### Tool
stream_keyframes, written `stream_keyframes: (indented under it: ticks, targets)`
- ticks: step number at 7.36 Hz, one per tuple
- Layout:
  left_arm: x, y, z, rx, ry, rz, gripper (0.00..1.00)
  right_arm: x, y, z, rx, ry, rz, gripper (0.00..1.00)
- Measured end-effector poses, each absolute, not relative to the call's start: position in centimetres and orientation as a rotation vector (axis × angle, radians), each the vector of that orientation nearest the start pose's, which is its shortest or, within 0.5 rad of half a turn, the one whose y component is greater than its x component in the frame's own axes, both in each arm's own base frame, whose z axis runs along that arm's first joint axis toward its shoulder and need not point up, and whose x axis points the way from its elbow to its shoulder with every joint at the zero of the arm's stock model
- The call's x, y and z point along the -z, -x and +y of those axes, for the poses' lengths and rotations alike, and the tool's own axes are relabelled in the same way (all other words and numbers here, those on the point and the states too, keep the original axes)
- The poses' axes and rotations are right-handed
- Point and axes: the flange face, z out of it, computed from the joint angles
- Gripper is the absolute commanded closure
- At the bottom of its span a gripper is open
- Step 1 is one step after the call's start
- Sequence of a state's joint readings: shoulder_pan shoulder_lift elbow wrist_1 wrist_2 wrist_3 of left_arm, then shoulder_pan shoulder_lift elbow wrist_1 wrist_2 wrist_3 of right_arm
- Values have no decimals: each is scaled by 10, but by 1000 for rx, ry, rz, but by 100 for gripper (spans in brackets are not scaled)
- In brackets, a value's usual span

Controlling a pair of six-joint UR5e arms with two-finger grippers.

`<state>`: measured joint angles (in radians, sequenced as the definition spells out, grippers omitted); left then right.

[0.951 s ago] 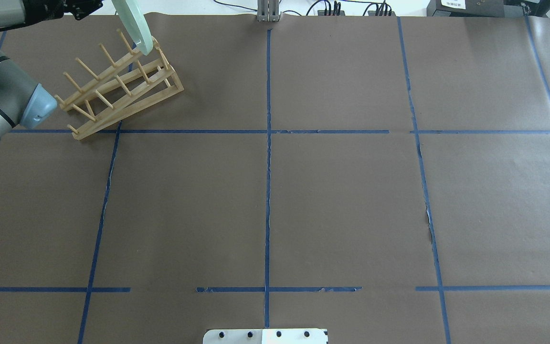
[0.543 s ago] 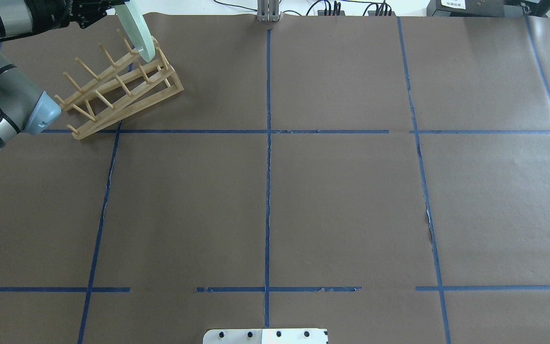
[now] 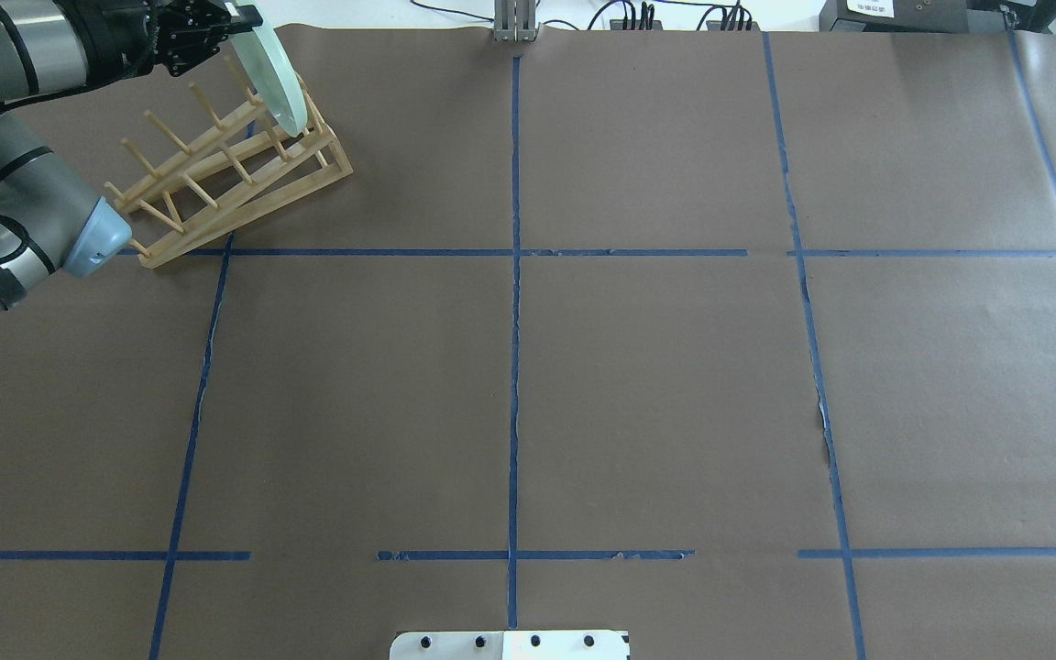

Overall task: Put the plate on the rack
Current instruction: 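Lower the plate with the left gripper into the rack's pegs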

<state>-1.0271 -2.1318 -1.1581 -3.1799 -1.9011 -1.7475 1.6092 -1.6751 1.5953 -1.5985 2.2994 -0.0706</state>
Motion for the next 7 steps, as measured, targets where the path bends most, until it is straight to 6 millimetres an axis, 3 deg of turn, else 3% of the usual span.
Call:
stream_keyframes:
  ticks: [4,5,6,7]
  targets:
    - [-354,-271,-642,595,-502,1703,100,-701,-84,-435,-8,62,-732,0]
    - [-355,-271,-643,597,-501,1701,43,-701,-84,-435,-8,63,-732,0]
    - [-356,-271,-643,599,-499,1699,0,-701,-84,-435,-9,63,-732,0]
    - [-357,-271,-643,600,-499,1698,0,-701,-84,-435,-9,63,-732,0]
